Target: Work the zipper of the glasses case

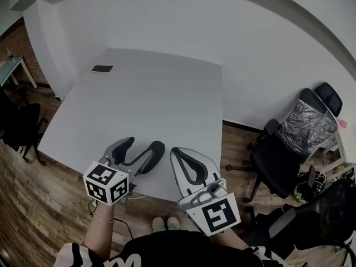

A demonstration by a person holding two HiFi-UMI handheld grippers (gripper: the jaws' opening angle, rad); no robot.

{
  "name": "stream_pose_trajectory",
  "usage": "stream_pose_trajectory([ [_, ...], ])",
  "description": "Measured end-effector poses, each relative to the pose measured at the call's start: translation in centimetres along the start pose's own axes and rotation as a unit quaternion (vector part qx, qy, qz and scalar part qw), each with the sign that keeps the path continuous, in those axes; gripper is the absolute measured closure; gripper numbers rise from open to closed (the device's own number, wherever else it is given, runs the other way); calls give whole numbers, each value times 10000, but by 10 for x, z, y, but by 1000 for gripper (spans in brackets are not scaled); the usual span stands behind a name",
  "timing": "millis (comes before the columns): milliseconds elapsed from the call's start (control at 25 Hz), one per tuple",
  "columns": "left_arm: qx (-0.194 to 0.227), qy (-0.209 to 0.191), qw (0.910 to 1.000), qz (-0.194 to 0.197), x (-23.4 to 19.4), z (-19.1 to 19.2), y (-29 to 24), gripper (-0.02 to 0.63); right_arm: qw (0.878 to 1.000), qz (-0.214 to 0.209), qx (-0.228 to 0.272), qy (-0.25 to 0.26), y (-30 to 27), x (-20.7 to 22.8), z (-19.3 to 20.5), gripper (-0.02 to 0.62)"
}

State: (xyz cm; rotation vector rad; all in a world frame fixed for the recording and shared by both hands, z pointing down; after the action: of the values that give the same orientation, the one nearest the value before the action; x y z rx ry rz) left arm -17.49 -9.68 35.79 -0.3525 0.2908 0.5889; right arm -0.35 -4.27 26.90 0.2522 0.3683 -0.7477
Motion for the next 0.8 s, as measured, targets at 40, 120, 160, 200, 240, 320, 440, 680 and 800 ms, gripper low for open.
stream_pose_trajectory([
  [40, -230, 18, 9997, -21, -9, 4, -9, 329, 10000, 23, -19, -1, 1, 3, 2, 588],
  [120, -616, 27, 9980, -121, -29, 13, -25, 296, 10000, 61, -54, 1, 2, 9, 7, 588],
  [160, -816, 59, 9966, -131, -38, 20, -33, 289, 9999, 75, -72, 6, 3, 11, 9, 588],
  [200, -1034, 141, 9945, -87, -48, 26, -40, 282, 9999, 90, -97, 7, 3, 13, 11, 588],
  [240, -1267, 269, 9916, 10, -56, 34, -47, 273, 9999, 106, -131, 1, 4, 15, 13, 588],
  [320, -1786, 524, 9822, 240, -70, 49, -62, 270, 9996, 155, -217, -23, 6, 20, 19, 588],
  [440, -2485, 442, 9674, 202, -86, 71, -81, 250, 9993, 213, -312, -28, 6, 26, 26, 588],
  [680, -3326, 574, 9395, 581, -96, 97, -102, 249, 9986, 245, -475, -48, 6, 33, 36, 588],
  [800, -3509, 598, 9320, 679, -97, 107, -110, 249, 9983, 255, -528, -69, 6, 34, 41, 588],
])
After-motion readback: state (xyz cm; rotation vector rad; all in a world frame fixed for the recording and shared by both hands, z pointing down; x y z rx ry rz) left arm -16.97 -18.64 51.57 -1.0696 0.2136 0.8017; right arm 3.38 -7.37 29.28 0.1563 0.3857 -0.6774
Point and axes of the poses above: the fingertips, and each gripper's own axes: y backward along the fingers, x to its right, z out of its underside, the point moved 7 cm from there along y, backward along the fingers, and after that the axes turned 14 degrees about y, right-handed, at the moved point
